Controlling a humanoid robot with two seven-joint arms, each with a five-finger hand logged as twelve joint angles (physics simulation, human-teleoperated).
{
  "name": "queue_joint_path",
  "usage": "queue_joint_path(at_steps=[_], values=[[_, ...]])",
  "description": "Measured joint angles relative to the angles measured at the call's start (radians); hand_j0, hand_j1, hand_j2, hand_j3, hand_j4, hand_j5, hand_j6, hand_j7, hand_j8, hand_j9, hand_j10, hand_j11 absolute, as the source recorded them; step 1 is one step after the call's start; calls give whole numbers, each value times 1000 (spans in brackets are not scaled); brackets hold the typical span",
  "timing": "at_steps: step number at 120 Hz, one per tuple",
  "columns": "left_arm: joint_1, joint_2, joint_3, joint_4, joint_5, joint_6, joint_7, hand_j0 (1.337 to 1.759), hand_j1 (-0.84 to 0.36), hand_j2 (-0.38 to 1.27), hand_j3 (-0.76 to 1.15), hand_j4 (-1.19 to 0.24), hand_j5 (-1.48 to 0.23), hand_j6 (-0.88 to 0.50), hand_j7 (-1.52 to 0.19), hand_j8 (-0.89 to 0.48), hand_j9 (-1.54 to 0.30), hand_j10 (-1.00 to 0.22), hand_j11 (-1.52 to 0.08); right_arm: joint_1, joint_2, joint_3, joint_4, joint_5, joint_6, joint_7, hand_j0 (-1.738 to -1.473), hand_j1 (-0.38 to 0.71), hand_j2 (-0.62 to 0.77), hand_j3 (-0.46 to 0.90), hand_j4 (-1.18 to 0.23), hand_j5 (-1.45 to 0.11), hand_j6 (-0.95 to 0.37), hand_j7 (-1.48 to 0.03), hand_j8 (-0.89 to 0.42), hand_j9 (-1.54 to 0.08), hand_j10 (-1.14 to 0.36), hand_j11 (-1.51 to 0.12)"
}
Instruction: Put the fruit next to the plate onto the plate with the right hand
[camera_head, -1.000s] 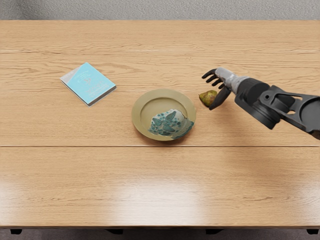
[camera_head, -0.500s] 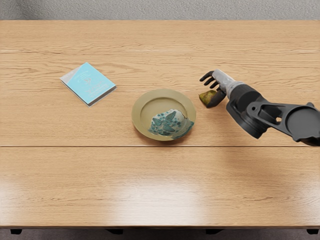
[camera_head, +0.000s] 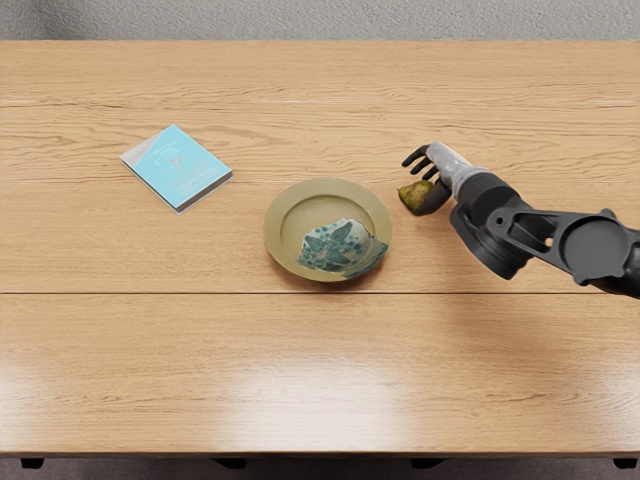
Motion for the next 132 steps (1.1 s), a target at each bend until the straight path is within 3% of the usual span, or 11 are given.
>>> queue_joint_path(at_steps=[20, 46, 61, 71, 88, 105, 132], values=[[0, 0, 0, 0, 0, 0, 0, 1658, 325, 4, 0, -21, -27, -21, -27, -21, -27, -21, -26, -1, 10, -10, -10, -5, -4, 2, -1658, 127, -71, 0, -427, -499, -413, -522, -440, -524, -412, -524], [0, 0, 0, 0, 0, 0, 0, 1658, 325, 4, 0, -21, -27, -21, -27, -21, -27, -21, -27, -8, 20, -18, -24, -6, -3, 3, -1658, 128, -70, 0, -429, -500, -414, -525, -367, -527, -414, -526], [0, 0, 0, 0, 0, 0, 0, 1658, 325, 4, 0, -21, -27, -21, -27, -21, -27, -21, -27, -9, 20, -22, -26, -4, -2, 3, -1658, 212, -82, 0, -493, -598, -468, -616, -385, -618, -482, -618], [1, 0, 0, 0, 0, 0, 0, 1658, 325, 5, 0, -21, -27, -21, -27, -21, -27, -21, -27, -9, 20, -24, -27, -5, 0, 4, -1656, 268, -7, 0, -556, -692, -438, -705, -354, -713, -544, -714], [1, 0, 0, 0, 0, 0, 0, 1658, 325, 5, 0, -21, -27, -21, -27, -21, -27, -21, -27, -8, 20, -24, -29, -11, 2, 3, -1654, 304, 277, -2, -656, -813, -476, -833, -401, -833, -621, -833], [1, 0, 0, 0, 0, 0, 0, 1658, 325, 5, 0, -21, -27, -21, -27, -21, -27, -21, -27, -7, 18, -23, -30, -4, 2, 4, -1652, 282, 331, -1, -744, -906, -481, -940, -417, -934, -659, -934], [1, 0, 0, 0, 0, 0, 0, 1658, 325, 4, 0, -21, -27, -21, -27, -21, -27, -21, -27, -3, -1, 25, -24, 20, 43, 15, -1656, 331, 573, 0, -774, -1029, -554, -1015, -426, -1035, -727, -1033]])
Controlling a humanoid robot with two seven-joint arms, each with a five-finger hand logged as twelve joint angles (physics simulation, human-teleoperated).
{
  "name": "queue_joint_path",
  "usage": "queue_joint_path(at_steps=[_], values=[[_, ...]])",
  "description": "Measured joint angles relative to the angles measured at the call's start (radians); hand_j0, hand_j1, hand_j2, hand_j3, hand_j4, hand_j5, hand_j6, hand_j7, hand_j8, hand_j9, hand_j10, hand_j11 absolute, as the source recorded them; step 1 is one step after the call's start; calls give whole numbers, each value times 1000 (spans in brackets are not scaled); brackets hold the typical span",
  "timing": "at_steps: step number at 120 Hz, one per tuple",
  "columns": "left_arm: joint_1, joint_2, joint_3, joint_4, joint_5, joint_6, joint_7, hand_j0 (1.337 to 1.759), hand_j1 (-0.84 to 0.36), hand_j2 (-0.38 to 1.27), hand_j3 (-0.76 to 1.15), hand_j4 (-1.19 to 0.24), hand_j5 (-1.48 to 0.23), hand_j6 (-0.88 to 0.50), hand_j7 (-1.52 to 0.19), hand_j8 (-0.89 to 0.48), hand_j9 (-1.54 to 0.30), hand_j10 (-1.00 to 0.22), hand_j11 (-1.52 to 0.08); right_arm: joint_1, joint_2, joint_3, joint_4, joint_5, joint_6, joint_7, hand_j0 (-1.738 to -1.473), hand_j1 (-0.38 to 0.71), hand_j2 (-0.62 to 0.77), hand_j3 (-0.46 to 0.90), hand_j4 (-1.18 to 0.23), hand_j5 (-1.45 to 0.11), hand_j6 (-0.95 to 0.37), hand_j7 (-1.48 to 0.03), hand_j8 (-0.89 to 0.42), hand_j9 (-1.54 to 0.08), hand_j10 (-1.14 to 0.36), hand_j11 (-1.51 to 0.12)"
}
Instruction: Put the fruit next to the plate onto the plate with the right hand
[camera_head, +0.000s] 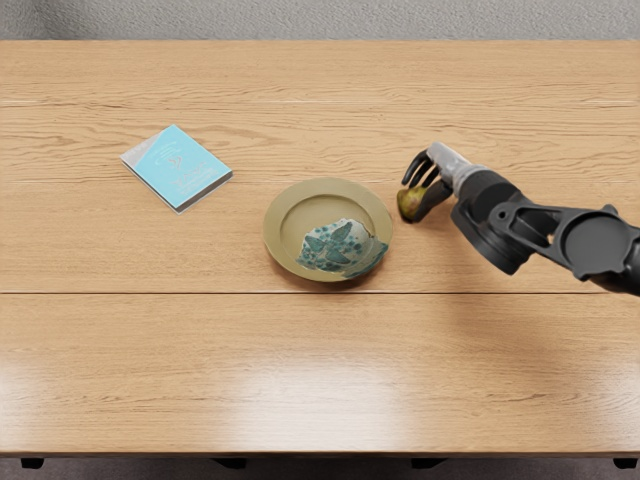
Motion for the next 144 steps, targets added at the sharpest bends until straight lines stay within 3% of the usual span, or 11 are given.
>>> queue_joint_path(at_steps=[49, 64, 70, 85, 100, 116, 132, 144], values=[[0, 0, 0, 0, 0, 0, 0, 1658, 325, 4, 0, -21, -27, -21, -26, -21, -26, -21, -26, -5, -85, 218, 49, 4, 336, 107, -1658, 341, 579, 1, -780, -1094, -559, -1045, -402, -1072, -785, -1072], [-1, 0, 0, 0, 0, 0, 0, 1658, 325, 4, 0, -21, -27, -21, -26, -21, -26, -21, -26, -5, -71, 263, 64, 2, 410, 128, -1658, 365, 554, 0, -785, -1087, -649, -1046, -378, -1062, -794, -1062], [0, 0, 0, 0, 0, 0, 0, 1658, 325, 4, 0, -21, -27, -21, -27, -21, -26, -21, -26, -7, -52, 268, 66, 1, 423, 132, -1658, 377, 554, 0, -792, -1074, -683, -1046, -430, -1059, -794, -1060], [-1, 0, 0, 0, 0, 0, 0, 1658, 325, 4, 0, -21, -27, -21, -27, -21, -26, -21, -26, -13, -17, 271, 66, -1, 437, 136, -1658, 450, 243, 0, -778, -1037, -720, -1021, -569, -1028, -780, -1029], [0, 0, 0, 0, 0, 0, 0, 1658, 325, 4, 0, -21, -27, -21, -27, -21, -27, -21, -26, -20, -9, 281, 63, 13, 443, 137, -1658, 224, 110, 0, -539, -714, -507, -706, -425, -709, -540, -710], [-1, 0, 0, 0, 0, 0, 0, 1658, 325, 4, 0, -21, -27, -21, -27, -21, -27, -21, -26, -26, -41, 320, 42, 140, 548, 137, -1658, -51, 58, 0, -281, -372, -265, -367, -222, -369, -281, -369], [0, 0, 0, 0, 0, 0, 0, 1658, 325, 4, 0, -21, -27, -21, -27, -21, -27, -21, -26, -57, -137, 355, -12, 353, 810, 141, -1658, -194, 31, 0, -147, -194, -138, -191, -116, -192, -147, -192], [-1, 0, 0, 0, 0, 0, 0, 1658, 325, 4, 0, -21, -27, -21, -27, -21, -27, -21, -27, -85, -183, 364, -53, 434, 918, 147, -1658, -255, 19, 0, -90, -119, -85, -117, -71, -118, -90, -118]])
